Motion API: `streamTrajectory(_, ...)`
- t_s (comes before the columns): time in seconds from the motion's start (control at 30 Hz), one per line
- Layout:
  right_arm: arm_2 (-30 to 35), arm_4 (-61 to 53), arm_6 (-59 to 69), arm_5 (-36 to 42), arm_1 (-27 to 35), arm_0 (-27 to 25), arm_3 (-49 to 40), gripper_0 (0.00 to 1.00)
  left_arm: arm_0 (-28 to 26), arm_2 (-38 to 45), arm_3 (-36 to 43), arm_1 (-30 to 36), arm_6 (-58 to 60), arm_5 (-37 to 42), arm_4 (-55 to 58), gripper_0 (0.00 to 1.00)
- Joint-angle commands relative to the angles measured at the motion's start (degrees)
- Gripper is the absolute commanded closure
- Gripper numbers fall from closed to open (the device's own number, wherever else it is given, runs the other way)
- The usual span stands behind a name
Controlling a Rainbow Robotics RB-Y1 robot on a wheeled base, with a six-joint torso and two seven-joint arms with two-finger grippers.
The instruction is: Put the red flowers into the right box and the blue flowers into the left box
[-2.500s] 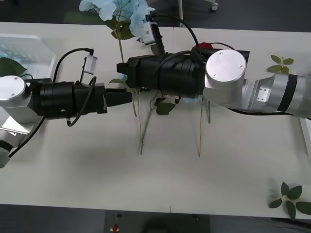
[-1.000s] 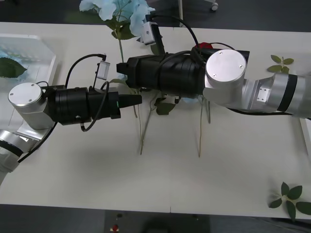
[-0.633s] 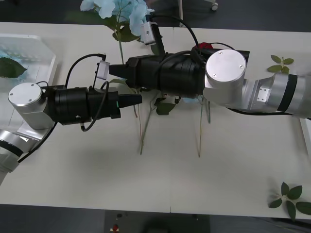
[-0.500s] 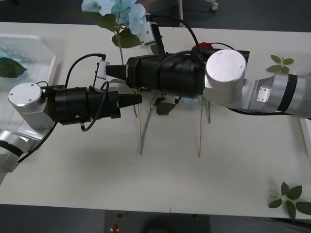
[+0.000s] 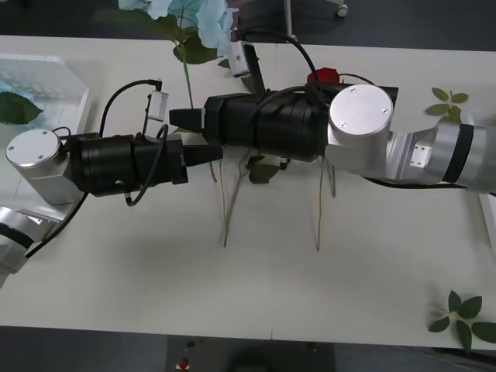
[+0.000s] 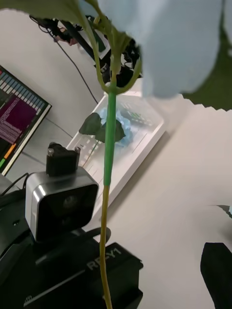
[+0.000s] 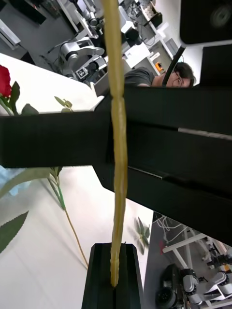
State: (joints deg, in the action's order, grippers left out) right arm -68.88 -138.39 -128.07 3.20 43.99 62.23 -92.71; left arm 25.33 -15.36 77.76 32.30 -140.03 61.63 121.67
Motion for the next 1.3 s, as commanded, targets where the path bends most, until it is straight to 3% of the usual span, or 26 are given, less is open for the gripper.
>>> streamTrajectory(0.03, 2.44, -1.8, -2.54, 4.62, 3.73, 2.37, -0.72, 0.0, 1.39, 1.65, 1.96, 3.3, -2.88, 0.86, 1.28, 1.0)
streamTrajectory(0.4, 6.04, -15.34, -1.92, 28.62, 22.89, 6.06, -1.78, 0.0, -1.77, 6.39, 1.52, 12.17, -2.26, 2.09, 1.64, 1.0)
streamTrajectory(0.57, 8.33, -16.21, -0.6, 40.22, 27.99, 6.06, 1.04, 0.0, -3.35, 9.47, -1.38, 17.45, -2.09, 2.44, 1.72, 1.0)
streamTrajectory(0.77, 10.17, -15.16, 7.22, 56.13, 28.17, 7.82, 10.18, 0.0, -3.44, 12.02, -9.03, 23.34, -2.52, 2.44, 1.28, 1.0)
streamTrajectory(0.93, 10.17, -9.8, 16.1, 64.74, 25.79, 11.42, 17.38, 0.0, -3.44, 12.46, -15.53, 28.78, -2.61, 1.65, 0.76, 1.0)
streamTrajectory(1.1, 10.17, -4.52, 27.79, 69.4, 22.54, 15.29, 23.19, 0.0, -3.35, 13.78, -20.46, 32.48, -2.0, 0.6, -3.29, 1.0)
streamTrajectory(1.3, 10.17, 1.54, 40.35, 68.43, 18.85, 18.1, 25.21, 0.0, -3.35, 17.73, -23.27, 33.53, -0.77, -1.95, -12.87, 1.0)
